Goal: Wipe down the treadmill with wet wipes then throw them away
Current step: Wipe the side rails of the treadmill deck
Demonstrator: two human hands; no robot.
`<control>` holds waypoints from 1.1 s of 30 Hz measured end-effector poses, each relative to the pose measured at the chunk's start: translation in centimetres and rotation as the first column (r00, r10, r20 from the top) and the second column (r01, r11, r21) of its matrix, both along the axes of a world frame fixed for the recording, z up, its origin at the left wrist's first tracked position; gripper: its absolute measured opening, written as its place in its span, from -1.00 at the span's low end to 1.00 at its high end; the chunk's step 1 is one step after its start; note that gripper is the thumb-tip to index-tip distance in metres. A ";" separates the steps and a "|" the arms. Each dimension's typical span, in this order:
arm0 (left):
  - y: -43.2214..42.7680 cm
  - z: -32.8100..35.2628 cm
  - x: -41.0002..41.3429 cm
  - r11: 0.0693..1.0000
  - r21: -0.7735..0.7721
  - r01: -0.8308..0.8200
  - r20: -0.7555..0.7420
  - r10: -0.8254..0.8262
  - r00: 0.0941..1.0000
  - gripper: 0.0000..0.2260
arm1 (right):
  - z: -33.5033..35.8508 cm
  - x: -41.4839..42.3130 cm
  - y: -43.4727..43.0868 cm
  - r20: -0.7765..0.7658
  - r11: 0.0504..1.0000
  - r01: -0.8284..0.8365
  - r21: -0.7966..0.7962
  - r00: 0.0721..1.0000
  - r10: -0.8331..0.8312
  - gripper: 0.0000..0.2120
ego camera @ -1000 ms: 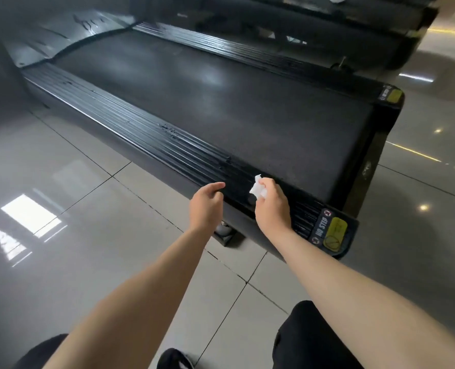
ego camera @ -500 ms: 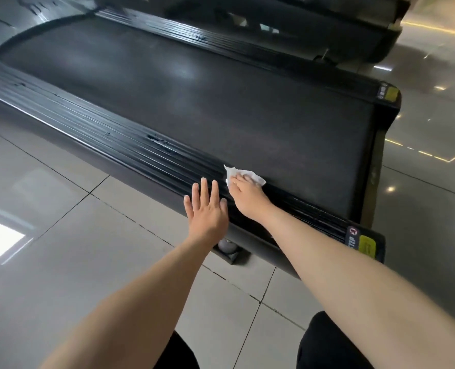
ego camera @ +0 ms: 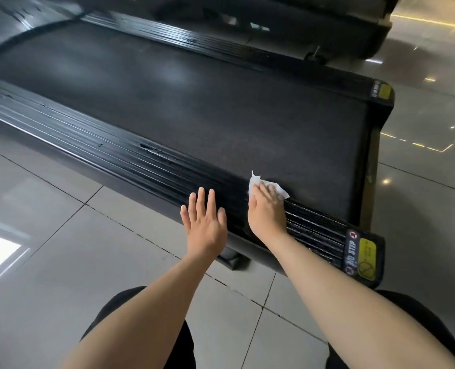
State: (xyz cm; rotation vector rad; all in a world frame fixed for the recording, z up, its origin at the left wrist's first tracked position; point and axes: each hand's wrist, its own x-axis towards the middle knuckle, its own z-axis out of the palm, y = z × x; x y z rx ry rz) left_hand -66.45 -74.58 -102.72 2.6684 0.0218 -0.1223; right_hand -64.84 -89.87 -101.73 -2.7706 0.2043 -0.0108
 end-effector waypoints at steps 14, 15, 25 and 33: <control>-0.6 0.2 -0.1 0.994 -0.076 -0.072 -0.015 0.071 0.997 -0.45 | 1.1 1.8 -0.5 -0.057 0.855 -0.477 0.202 0.866 0.496 -0.55; -0.7 0.2 -0.1 0.994 -0.075 -0.078 -0.017 0.076 0.997 -0.45 | 0.5 1.1 -1.5 -0.053 0.878 -0.442 0.181 0.887 0.458 -0.54; -1.2 0.2 0.0 0.989 -0.079 -0.125 -0.040 0.122 0.992 -0.44 | -0.9 -0.7 -2.7 -0.048 0.985 -0.155 -0.077 0.987 0.152 -0.36; -0.5 0.2 0.3 0.983 -0.154 -0.097 -0.054 0.090 0.995 -0.44 | 0.0 -2.1 0.5 -0.028 0.878 -0.477 0.021 0.878 0.478 -0.44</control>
